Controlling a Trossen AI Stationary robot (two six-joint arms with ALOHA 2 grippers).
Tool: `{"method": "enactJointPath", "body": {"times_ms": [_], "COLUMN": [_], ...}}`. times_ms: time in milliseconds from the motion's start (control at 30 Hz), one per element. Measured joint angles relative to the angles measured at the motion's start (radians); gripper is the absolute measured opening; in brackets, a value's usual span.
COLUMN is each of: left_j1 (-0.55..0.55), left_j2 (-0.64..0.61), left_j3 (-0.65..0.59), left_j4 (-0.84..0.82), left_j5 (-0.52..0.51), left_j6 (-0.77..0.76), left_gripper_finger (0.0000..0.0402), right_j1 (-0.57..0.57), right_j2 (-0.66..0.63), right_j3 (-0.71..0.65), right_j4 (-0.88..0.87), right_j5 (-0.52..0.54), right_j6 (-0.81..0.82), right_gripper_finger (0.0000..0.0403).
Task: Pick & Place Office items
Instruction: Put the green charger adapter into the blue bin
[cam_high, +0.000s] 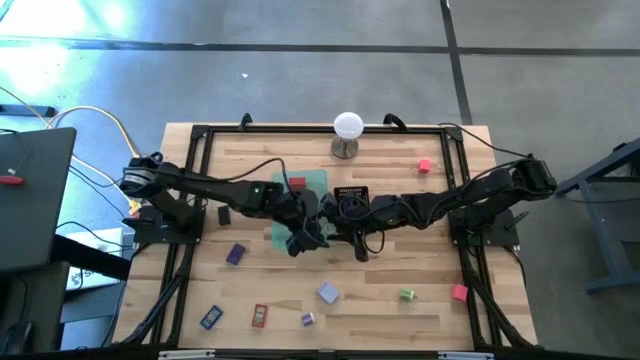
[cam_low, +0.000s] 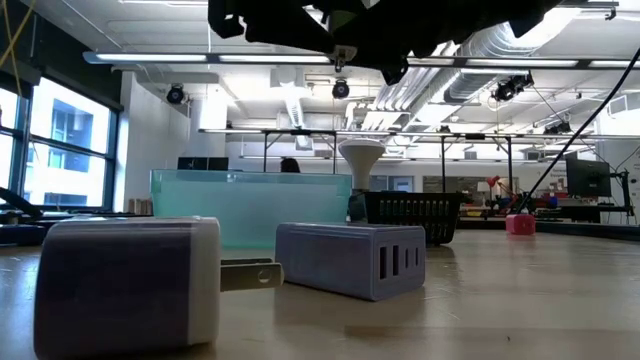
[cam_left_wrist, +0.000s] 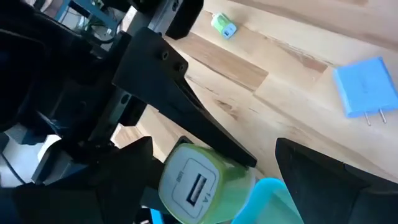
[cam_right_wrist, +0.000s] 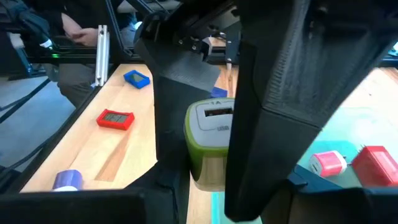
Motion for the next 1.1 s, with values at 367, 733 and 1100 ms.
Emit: {"method": "enactJointPath", "body": {"times_ms": [367,733,1100], "left_j1": [0.006,0.006,0.005], "left_j2": [-0.009,-0.002,0.006], "left_j3": [0.001,0.001,-0.001], "left_j4": [-0.064,-0.027,-0.002], "left_j5": [0.0,-0.001,0.0], "left_j6": [0.104,0.171,0.222], "left_gripper_finger": [0.033,0.0261,0.0186], "right_j1": [0.0,0.001,0.001], "right_j2": [0.0,0.0,0.0], "right_j3": [0.0,0.0,0.0], "right_j4": [-0.017,-0.024,-0.035], "right_j5": [-0.002,-0.028,-0.026], "right_j6": [-0.003,0.004,0.008], "right_gripper_finger": [0.0119,0.0122,0.0125]}}
